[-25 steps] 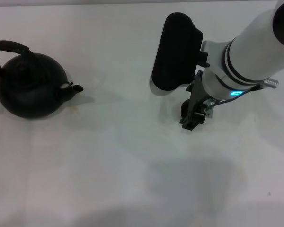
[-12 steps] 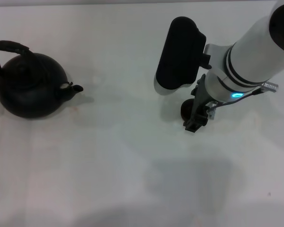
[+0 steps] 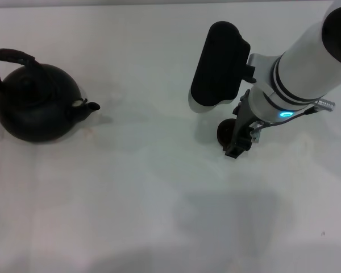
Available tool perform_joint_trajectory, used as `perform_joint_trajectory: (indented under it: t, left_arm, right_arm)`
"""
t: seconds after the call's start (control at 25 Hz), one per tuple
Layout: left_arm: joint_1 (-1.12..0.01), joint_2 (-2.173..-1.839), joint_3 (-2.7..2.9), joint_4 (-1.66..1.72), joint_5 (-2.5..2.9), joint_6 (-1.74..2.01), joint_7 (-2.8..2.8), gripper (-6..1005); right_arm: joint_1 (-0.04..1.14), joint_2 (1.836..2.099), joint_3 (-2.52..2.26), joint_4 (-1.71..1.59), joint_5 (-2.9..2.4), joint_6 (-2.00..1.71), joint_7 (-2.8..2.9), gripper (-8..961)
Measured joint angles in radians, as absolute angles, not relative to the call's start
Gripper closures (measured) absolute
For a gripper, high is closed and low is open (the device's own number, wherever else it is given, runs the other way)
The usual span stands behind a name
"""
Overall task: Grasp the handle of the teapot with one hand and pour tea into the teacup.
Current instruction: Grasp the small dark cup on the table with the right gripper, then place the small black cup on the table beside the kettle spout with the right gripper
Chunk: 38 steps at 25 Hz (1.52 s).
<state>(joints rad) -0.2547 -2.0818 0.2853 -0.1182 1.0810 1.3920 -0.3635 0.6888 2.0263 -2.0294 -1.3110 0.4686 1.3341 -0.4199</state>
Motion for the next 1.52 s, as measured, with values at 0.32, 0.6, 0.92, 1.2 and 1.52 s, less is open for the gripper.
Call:
perform_joint_trajectory:
  t: [0.32, 0.6, 0.92, 1.2, 1.52]
  left_arm:
    - [-0.255, -2.082, 0.285, -0.118, 1.058, 1.393, -0.364, 126]
    - [-0.259, -2.082, 0.285, -0.118, 1.044, 1.393, -0.364, 126]
    - [-0.259, -2.082, 0.284, -0.118, 1.014, 1.393, -0.364, 126]
    - [-0.259, -2.08, 0.284, -0.115, 1.009, 1.393, -0.406, 126]
    - [-0.258, -2.078, 0.284, -0.11, 1.008, 1.393, -0.416, 126]
  right_arm:
    - [0.692, 2.026, -2.026, -1.279, 0.469, 1.33, -0.423, 184]
    - [0.702, 2.026, -2.026, -1.262, 0.476, 1.315, -0.424, 191]
    - [0.71, 2.027, -2.025, -1.242, 0.508, 1.301, -0.426, 199]
    - [0.74, 2.027, -2.011, -1.182, 0.541, 1.294, -0.428, 211]
    - [0.776, 2.027, -2.004, -1.201, 0.567, 1.299, -0.436, 226]
